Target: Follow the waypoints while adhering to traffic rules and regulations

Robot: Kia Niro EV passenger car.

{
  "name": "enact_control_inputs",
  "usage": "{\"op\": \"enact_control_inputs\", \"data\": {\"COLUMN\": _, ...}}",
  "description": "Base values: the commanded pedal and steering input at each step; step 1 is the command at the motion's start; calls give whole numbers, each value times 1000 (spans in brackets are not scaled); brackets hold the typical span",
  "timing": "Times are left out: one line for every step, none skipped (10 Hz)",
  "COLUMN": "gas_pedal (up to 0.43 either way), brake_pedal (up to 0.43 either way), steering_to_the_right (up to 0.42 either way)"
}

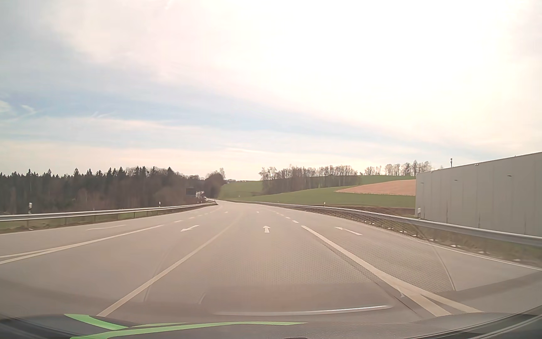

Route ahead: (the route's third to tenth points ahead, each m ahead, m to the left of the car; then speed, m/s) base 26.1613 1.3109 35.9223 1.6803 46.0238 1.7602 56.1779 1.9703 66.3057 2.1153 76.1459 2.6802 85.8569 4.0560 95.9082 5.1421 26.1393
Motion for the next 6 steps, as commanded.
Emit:
{"op": "enact_control_inputs", "data": {"gas_pedal": 98, "brake_pedal": 0, "steering_to_the_right": -6}}
{"op": "enact_control_inputs", "data": {"gas_pedal": 87, "brake_pedal": 0, "steering_to_the_right": -6}}
{"op": "enact_control_inputs", "data": {"gas_pedal": 87, "brake_pedal": 0, "steering_to_the_right": -6}}
{"op": "enact_control_inputs", "data": {"gas_pedal": 79, "brake_pedal": 0, "steering_to_the_right": -6}}
{"op": "enact_control_inputs", "data": {"gas_pedal": 79, "brake_pedal": 0, "steering_to_the_right": -6}}
{"op": "enact_control_inputs", "data": {"gas_pedal": 79, "brake_pedal": 0, "steering_to_the_right": -6}}
